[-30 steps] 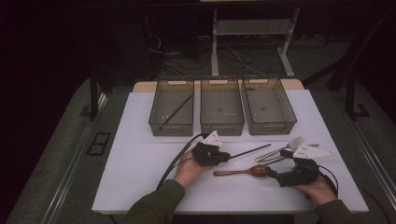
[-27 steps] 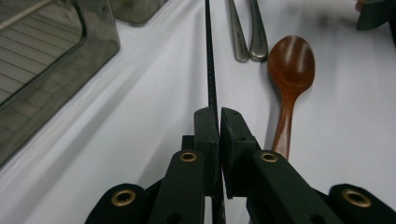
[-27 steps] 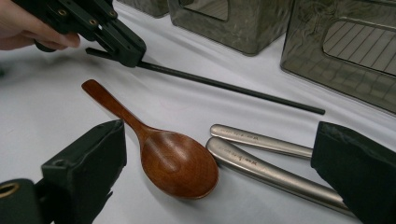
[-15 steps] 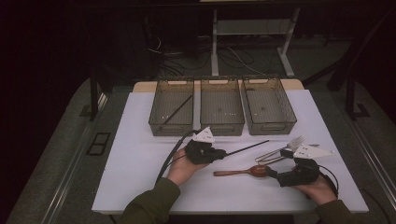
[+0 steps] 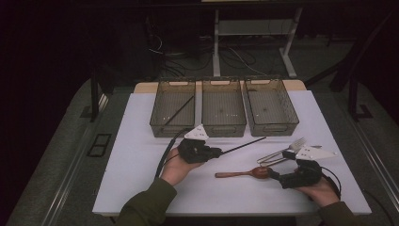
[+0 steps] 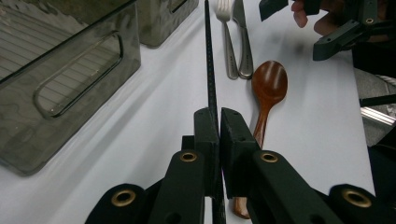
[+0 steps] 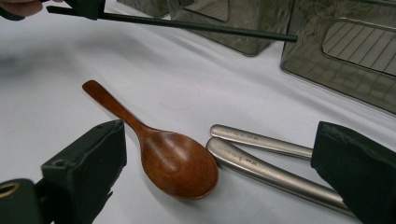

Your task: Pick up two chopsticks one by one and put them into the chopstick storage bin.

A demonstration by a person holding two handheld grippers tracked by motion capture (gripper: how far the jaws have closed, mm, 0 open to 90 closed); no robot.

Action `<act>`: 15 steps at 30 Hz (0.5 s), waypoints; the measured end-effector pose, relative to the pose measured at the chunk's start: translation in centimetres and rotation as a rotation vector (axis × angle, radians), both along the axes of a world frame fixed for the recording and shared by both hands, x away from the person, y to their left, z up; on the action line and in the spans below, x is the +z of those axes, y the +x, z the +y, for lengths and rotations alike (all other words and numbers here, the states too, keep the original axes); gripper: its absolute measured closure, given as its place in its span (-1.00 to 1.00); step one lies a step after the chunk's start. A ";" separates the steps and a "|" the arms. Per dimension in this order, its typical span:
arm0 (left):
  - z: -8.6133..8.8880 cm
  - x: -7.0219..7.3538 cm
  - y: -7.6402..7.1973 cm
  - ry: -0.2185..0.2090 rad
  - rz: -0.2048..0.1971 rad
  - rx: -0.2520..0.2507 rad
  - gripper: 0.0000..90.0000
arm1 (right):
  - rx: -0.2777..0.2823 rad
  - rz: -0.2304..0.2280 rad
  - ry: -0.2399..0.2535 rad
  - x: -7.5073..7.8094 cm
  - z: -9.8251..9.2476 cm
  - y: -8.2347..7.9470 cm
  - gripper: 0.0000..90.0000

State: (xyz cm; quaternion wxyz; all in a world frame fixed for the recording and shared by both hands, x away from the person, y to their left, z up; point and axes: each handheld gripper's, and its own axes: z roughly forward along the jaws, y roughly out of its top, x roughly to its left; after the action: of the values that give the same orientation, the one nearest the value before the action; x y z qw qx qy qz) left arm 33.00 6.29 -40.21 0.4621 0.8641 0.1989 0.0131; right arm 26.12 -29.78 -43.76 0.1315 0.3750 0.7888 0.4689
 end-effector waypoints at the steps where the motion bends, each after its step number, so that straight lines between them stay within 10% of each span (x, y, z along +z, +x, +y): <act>1: 0.1 0.1 0.0 0.001 -0.002 -0.001 0.89 | 0.000 0.000 0.000 0.0 0.0 0.0 -0.94; 15: 1.4 1.5 0.3 -0.003 -0.004 0.015 0.89 | 0.005 0.002 -0.003 0.0 0.1 0.0 -0.94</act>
State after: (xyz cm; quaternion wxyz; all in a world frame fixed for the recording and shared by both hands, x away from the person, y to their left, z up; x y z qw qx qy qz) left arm 33.29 7.68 -38.67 0.4637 0.8619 0.2046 0.0179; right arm 26.13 -29.73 -43.80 0.1303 0.3731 0.7907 0.4675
